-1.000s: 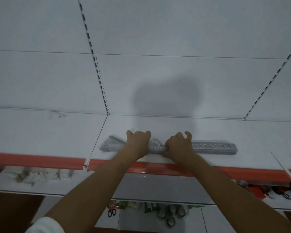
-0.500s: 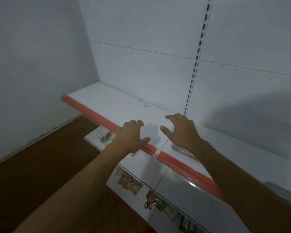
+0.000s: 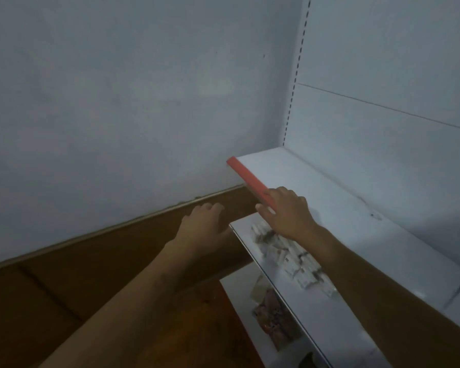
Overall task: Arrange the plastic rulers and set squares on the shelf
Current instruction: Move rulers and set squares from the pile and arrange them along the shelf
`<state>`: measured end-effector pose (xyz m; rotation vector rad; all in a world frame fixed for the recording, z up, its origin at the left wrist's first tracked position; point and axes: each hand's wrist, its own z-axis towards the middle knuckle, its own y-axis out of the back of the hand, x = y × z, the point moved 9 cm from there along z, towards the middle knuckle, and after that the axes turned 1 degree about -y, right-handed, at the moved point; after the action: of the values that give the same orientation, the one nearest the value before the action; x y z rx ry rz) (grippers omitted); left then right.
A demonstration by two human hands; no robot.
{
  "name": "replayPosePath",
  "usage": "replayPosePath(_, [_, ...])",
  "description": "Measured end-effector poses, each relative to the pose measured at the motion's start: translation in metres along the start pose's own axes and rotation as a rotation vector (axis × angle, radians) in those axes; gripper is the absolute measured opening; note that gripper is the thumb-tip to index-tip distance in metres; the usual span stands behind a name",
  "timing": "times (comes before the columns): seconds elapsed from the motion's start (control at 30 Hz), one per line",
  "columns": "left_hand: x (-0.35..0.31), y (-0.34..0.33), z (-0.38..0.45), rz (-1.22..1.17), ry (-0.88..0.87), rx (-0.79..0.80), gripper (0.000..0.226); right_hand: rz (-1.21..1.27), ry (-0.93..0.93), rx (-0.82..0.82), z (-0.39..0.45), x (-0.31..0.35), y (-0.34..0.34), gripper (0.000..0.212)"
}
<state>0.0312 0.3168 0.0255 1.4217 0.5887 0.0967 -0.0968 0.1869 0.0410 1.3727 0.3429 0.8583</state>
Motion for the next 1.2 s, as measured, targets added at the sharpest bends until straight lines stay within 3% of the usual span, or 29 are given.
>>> replayPosePath(0.33, [0.065,0.013,0.087,-0.006,0.054,-0.008,0.056,0.053,0.086,0.028,0.126,0.048,-0.051,0.05])
replayPosePath(0.63, [0.039,0.007,0.224,0.006,-0.023,0.023,0.054,0.023,-0.015,0.028,0.232,0.0,-0.075,0.05])
replayPosePath(0.87, [-0.044,-0.041,0.309,-0.029,-0.293,0.13,0.051,-0.008,-0.224,-0.005,0.238,-0.104,-0.063,0.048])
replayPosePath(1.2, [-0.205,-0.122,0.333,-0.081,-0.842,0.302,0.044,-0.084,-0.869,-0.08,0.117,-0.253,-0.045,0.049])
